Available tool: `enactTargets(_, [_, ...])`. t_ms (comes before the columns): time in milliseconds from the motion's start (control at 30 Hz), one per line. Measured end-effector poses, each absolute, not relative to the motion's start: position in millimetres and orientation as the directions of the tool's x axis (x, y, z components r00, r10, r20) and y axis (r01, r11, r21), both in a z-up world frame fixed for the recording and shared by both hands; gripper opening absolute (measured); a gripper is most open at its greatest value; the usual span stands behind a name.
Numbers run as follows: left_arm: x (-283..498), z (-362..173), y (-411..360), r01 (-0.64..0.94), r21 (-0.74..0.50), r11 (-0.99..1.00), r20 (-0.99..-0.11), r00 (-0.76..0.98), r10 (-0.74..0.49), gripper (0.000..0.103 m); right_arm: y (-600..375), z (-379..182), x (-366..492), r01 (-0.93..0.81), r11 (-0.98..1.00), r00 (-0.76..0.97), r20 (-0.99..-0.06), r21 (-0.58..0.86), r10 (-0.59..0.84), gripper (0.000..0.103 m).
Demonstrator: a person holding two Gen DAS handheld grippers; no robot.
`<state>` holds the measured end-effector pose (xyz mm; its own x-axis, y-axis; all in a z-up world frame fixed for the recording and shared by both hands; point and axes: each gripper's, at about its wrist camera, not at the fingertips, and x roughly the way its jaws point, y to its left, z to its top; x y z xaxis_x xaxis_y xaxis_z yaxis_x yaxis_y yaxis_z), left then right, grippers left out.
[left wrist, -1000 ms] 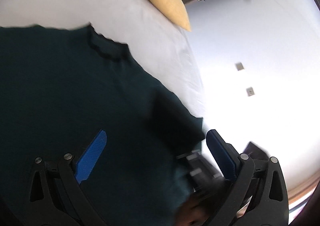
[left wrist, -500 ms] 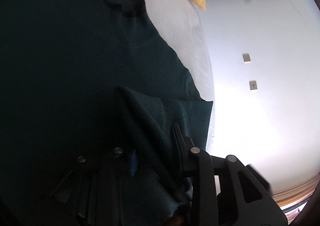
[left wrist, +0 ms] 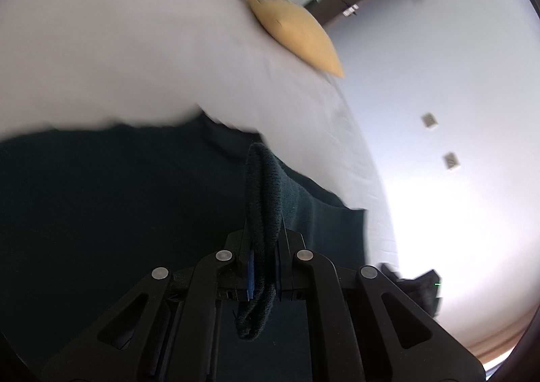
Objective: Fold small clothes
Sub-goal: 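Fold the held sleeve across the sweater body with the right gripper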
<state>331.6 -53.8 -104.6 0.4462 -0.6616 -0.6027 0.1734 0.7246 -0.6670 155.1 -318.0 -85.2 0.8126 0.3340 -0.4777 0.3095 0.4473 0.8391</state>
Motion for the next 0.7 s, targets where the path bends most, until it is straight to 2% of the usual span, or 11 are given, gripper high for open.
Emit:
enactTargets(133, [336.3,-131.8,-19.5,0.097,-0.685,0.722,-0.613,0.458,-0.643,0.006,-338.1,-94.9,149.5,0.300,0.295,0.853,-0.393,0.907,0.342,0.082])
enactTargets(367, [329.2,-188.6,-4.2,0.012,-0.685,0.728,-0.653,0.432,-0.622,0.006,-348.3,-97.4,123.9,0.258,0.230,0.901,-0.320,0.938,0.294,0.080])
enactTargets(533, [322.2,-199.6,5.8,0.021,-0.670,0.742,-0.657,0.447,-0.607,0.006,-329.9,-90.3,131.5,0.272,0.302,0.882,-0.362,0.914,0.302,0.081])
enactTargets(700, [335.8,-192.0,10.3,0.034,-0.655,0.755,-0.666,0.446,-0.598,0.006,-334.0,-96.7,134.6,0.305,0.262,0.873,-0.379,0.915,0.306,0.078])
